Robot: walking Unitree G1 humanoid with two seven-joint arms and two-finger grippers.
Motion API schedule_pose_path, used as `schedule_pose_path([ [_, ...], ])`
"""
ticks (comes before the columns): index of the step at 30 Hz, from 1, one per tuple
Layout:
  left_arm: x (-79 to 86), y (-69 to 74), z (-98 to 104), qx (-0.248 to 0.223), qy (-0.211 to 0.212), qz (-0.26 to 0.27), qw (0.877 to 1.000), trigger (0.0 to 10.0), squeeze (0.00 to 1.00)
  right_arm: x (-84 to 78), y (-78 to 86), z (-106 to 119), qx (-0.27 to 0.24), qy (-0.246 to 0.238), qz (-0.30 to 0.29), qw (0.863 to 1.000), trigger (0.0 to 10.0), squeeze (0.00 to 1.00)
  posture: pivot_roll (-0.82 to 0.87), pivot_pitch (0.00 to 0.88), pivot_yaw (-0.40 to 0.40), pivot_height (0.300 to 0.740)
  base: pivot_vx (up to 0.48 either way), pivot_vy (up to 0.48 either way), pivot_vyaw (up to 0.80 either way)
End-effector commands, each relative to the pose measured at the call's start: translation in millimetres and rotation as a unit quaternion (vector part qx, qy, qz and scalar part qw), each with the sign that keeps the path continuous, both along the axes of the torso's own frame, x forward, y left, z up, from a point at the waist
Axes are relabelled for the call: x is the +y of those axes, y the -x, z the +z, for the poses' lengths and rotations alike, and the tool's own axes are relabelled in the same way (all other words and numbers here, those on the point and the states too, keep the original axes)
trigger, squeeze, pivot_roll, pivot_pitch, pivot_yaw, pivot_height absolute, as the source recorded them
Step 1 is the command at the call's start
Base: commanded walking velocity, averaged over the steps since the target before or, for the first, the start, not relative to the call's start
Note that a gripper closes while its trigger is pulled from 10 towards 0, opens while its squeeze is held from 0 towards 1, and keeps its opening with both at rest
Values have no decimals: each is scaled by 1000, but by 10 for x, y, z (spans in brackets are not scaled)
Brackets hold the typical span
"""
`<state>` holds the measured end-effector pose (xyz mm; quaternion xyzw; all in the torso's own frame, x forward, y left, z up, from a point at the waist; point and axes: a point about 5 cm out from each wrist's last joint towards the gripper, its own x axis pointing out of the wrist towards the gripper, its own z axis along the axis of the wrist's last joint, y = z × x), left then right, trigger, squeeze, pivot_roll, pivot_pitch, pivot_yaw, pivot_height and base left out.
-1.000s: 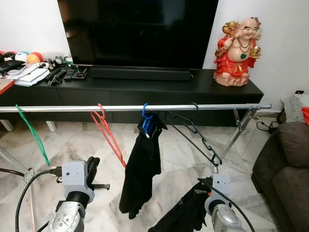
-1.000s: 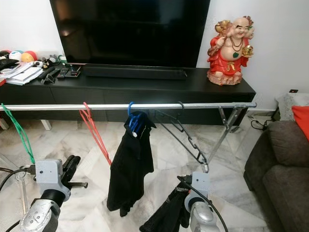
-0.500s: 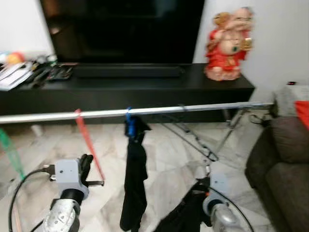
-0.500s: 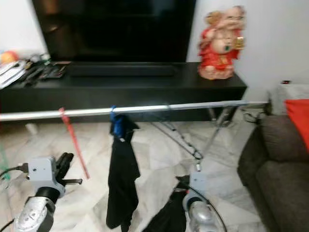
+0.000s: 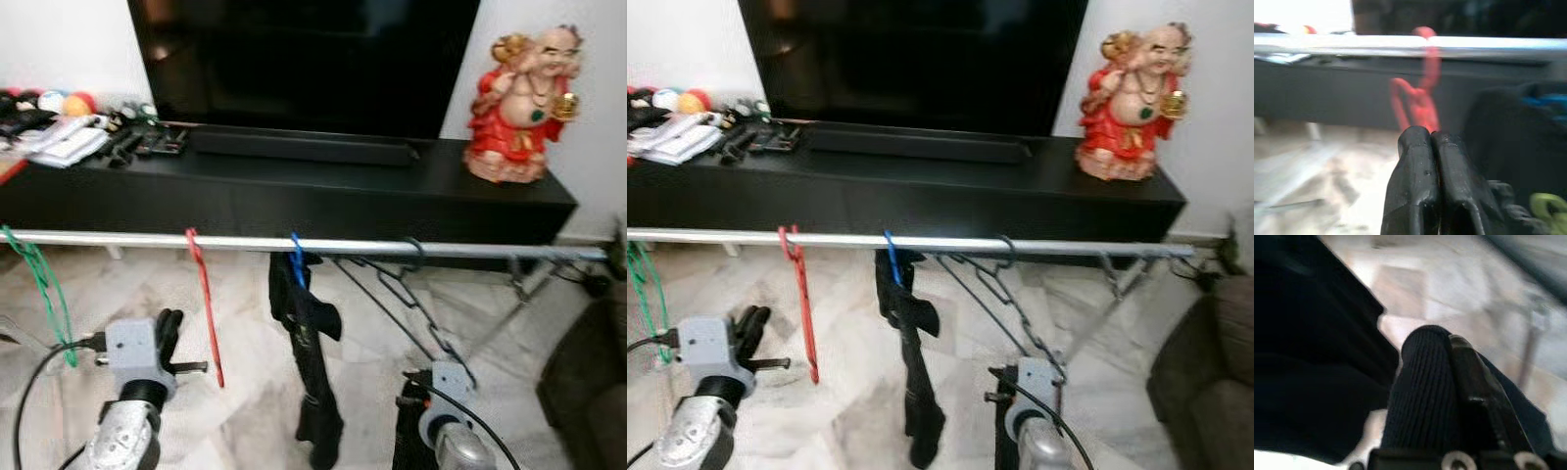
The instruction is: Hang hanger
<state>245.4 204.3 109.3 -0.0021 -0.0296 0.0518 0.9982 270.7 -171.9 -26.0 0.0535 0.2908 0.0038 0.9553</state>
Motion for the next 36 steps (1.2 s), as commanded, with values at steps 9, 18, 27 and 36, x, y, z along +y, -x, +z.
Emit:
schedule_pose_path([
  [9,-48,5,23,-6,4,-11,1000,10000,0,-57,-10,18,-6,0,-8,1000,10000,0,54,44,-19,740,246,0,0],
  [18,-25,17,-86,40,12,-34,999,10000,0,-41,-24,32,-12,-2,-3,1000,10000,0,59,48,-24,740,0,0,0],
  [27,51,-44,-169,95,23,-1,995,10000,1000,-13,-84,85,-26,-2,-1,1000,10000,0,58,54,-26,740,0,0,0],
  [36,-113,-368,-91,137,-3,-50,989,10000,1000,45,-146,140,-38,-3,6,999,10000,0,54,60,-28,740,0,0,0],
])
